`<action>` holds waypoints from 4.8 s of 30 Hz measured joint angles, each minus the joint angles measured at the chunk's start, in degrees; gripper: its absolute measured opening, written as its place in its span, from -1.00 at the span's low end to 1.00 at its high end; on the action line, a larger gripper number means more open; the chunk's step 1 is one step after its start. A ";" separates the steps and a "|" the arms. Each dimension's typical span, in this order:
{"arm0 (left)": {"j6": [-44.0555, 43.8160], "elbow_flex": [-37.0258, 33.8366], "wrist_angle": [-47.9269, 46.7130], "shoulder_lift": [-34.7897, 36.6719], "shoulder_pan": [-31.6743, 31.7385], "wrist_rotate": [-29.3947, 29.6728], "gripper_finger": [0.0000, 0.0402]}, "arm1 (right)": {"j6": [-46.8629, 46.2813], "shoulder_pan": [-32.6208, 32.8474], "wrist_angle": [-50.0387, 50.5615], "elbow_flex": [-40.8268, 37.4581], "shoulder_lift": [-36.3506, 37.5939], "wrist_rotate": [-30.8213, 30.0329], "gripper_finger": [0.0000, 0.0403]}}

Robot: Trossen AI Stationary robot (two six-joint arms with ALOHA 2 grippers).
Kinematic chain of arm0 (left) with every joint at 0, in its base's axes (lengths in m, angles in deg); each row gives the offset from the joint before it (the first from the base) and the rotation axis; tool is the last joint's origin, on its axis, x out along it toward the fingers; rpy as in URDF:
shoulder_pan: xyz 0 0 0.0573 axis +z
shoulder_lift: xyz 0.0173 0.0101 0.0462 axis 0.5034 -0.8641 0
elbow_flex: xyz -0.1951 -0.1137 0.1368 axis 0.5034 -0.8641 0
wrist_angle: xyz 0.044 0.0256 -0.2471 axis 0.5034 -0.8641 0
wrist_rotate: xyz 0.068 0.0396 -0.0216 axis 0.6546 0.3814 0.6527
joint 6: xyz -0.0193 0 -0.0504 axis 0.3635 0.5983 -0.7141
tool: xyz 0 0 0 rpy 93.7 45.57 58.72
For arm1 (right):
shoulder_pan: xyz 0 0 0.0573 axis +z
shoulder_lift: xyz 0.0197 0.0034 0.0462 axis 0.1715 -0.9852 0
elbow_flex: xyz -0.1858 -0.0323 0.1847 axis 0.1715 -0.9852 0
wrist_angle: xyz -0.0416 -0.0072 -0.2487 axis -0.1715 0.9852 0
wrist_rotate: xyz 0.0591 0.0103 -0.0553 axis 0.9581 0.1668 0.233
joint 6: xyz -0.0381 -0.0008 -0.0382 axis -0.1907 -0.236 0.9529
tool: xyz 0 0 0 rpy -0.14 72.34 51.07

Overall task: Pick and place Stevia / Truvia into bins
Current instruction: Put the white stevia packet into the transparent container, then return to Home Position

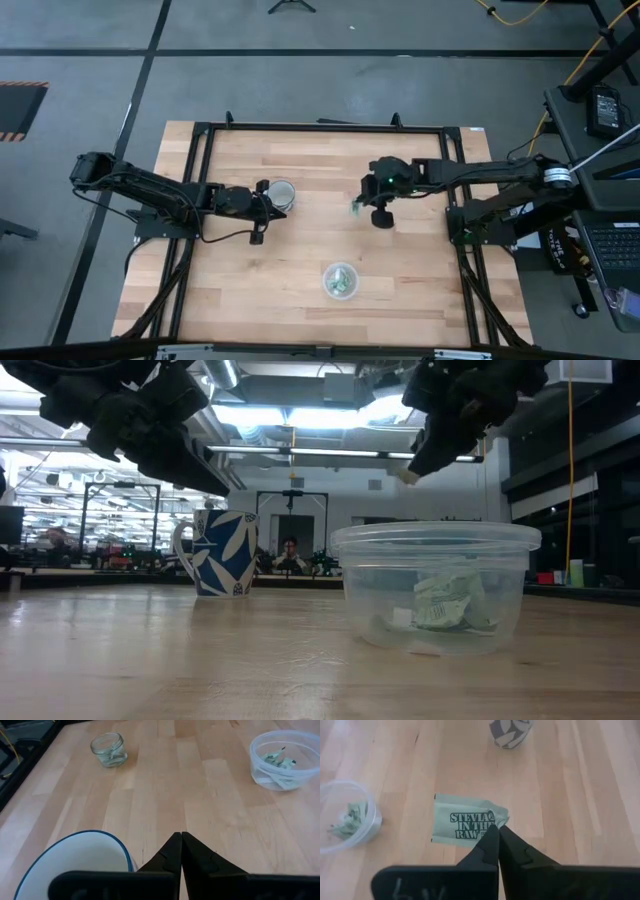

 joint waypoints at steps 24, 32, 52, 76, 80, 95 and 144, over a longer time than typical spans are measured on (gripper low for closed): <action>0.00 0.00 1.01 0.00 0.00 -0.09 -0.97 | -16.44 21.03 8.19 9.89 -8.83 -10.97 -1.00; 0.00 0.00 2.35 0.00 0.01 -0.09 -0.96 | -23.52 26.11 14.49 15.35 -12.94 -13.37 -1.00; 0.02 0.00 4.48 0.00 0.02 2.95 -0.99 | -22.17 30.09 25.34 32.94 -27.89 -13.33 -1.00; -3.59 0.02 9.24 0.00 -3.20 5.93 -0.98 | -15.89 31.90 17.60 32.79 -36.46 -10.80 -1.00; -3.59 0.02 9.54 0.00 -4.17 5.95 -0.99 | -15.91 31.90 16.93 32.73 -37.29 -10.82 -1.00; -3.49 0.02 10.69 0.00 -5.31 5.95 -0.98 | -15.92 31.90 15.08 32.72 -39.88 -11.85 -1.00; -4.56 0.02 8.33 -0.04 -5.33 5.92 -0.97 | -6.47 29.78 24.85 36.67 -32.24 -10.89 -0.94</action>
